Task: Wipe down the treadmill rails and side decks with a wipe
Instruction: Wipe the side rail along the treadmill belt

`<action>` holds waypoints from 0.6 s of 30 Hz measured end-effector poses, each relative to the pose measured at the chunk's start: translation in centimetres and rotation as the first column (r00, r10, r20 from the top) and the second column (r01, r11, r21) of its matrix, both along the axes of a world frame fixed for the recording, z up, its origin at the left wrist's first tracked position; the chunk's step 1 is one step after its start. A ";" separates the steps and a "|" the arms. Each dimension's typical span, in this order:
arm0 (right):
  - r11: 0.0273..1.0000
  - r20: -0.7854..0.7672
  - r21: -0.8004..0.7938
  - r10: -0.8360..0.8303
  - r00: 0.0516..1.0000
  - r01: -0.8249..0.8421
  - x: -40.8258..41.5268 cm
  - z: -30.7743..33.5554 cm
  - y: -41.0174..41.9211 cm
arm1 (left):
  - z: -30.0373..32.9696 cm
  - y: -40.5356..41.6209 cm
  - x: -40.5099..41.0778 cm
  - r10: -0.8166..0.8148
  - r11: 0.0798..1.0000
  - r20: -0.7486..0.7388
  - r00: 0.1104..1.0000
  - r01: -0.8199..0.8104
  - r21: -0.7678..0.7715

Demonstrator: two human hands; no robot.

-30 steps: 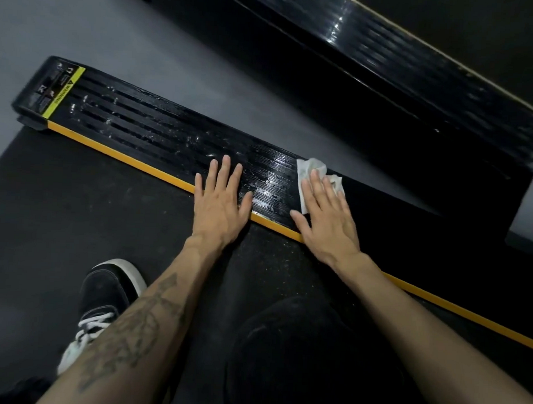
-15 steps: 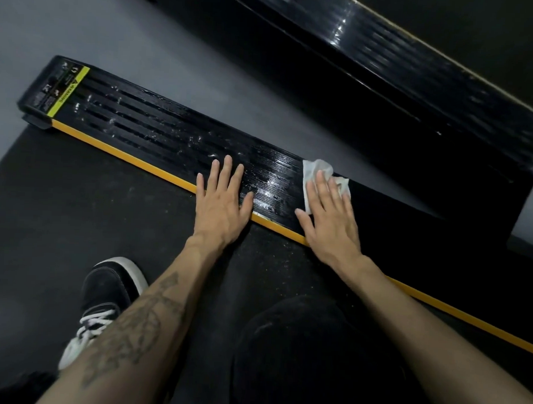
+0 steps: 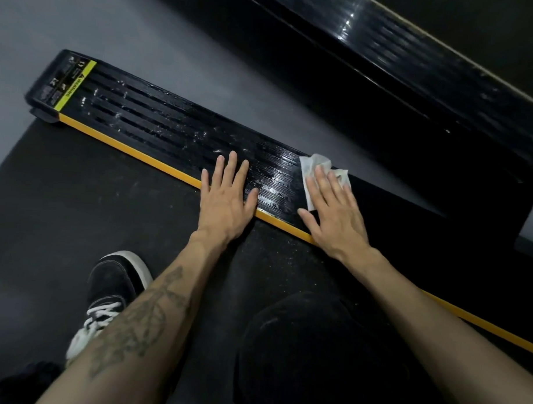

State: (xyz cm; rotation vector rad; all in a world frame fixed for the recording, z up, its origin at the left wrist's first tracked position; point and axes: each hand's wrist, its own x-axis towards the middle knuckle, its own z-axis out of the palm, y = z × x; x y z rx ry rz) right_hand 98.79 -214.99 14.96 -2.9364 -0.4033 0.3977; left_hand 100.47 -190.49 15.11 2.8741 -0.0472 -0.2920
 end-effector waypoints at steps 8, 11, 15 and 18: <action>0.998 -0.052 -0.021 0.063 0.997 -0.064 1.0 0.5 4.7 | -0.4 0.0 -0.2 0.015 1.000 0.043 0.999 -0.013 -0.028; 0.985 -0.028 0.024 0.174 0.984 -0.174 -0.7 0.4 1.9 | -0.5 -0.1 -0.2 0.019 0.999 0.045 0.999 -0.018 -0.030; 1.000 -0.030 0.018 -0.009 0.999 0.009 0.9 0.3 1.4 | -0.5 -0.1 -0.1 0.024 0.999 0.054 0.998 -0.022 -0.032; 0.995 -0.025 0.009 -0.102 0.995 0.102 3.1 0.2 4.2 | -0.5 -0.3 -0.2 0.030 0.999 0.057 0.998 -0.027 -0.041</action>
